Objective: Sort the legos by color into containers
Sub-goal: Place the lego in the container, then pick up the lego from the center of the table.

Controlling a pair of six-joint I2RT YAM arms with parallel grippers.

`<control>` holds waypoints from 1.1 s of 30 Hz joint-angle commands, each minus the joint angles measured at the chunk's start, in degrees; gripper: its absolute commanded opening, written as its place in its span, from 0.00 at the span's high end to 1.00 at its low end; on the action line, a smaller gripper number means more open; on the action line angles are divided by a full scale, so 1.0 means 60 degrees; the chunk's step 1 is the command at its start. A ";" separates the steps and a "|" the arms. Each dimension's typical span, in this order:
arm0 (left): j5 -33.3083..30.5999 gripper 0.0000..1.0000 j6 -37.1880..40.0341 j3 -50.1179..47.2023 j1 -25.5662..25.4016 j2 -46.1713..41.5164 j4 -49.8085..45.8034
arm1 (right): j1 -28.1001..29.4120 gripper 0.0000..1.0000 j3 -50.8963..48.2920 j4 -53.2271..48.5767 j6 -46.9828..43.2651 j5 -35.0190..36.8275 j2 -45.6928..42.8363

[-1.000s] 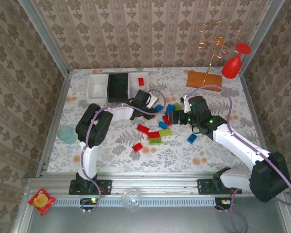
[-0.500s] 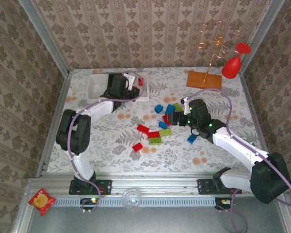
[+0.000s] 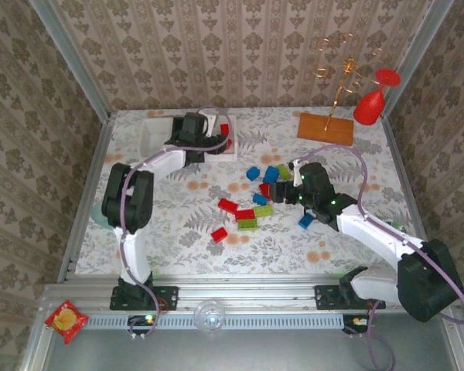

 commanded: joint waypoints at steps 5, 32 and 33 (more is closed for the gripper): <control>0.2281 0.29 0.0738 -0.2274 -0.1219 -0.1689 0.1302 | 0.0006 0.19 -0.0648 0.0383 -0.0058 0.1566 -0.1178; 0.1537 0.43 0.2482 0.1382 -0.2320 0.2262 -0.1451 | -0.0353 0.16 -0.1542 0.0858 0.0247 0.1958 -0.2597; 0.1552 0.45 0.2477 0.1466 -0.2323 0.2336 -0.1476 | -0.0364 0.16 -0.1549 0.0858 0.0250 0.1945 -0.2595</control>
